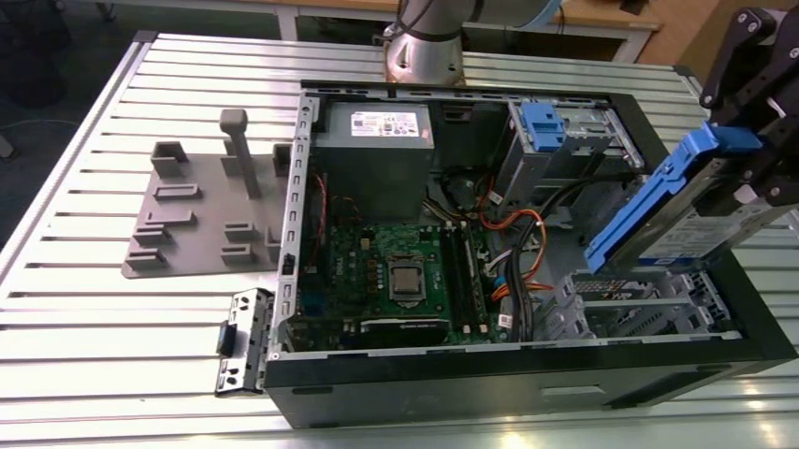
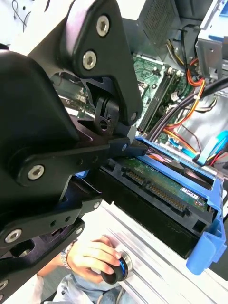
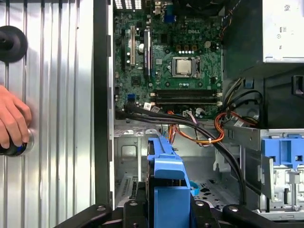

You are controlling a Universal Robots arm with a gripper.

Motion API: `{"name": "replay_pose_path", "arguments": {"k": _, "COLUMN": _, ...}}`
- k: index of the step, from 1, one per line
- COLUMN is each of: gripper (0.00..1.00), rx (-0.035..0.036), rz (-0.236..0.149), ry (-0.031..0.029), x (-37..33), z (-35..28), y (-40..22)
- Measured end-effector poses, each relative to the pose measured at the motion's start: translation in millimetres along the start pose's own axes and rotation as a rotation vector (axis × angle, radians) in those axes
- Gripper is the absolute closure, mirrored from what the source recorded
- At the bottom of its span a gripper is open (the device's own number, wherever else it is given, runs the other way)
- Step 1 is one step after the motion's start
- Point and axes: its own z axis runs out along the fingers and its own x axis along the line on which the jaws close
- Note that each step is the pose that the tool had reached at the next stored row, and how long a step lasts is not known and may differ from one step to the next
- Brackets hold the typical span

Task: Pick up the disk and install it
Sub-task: 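Pick up the disk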

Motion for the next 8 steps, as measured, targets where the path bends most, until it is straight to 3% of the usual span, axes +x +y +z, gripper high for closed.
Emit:
{"name": "replay_pose_path", "arguments": {"k": 6, "gripper": 0.64, "rx": 0.0001, "rz": 0.003, "ry": 0.0000, "x": 14.3, "z": 1.4, "y": -1.6}}
{"name": "replay_pose_path", "arguments": {"k": 8, "gripper": 0.64, "rx": 0.0001, "rz": 0.003, "ry": 0.0001, "x": 15.7, "z": 1.3, "y": -1.9}}
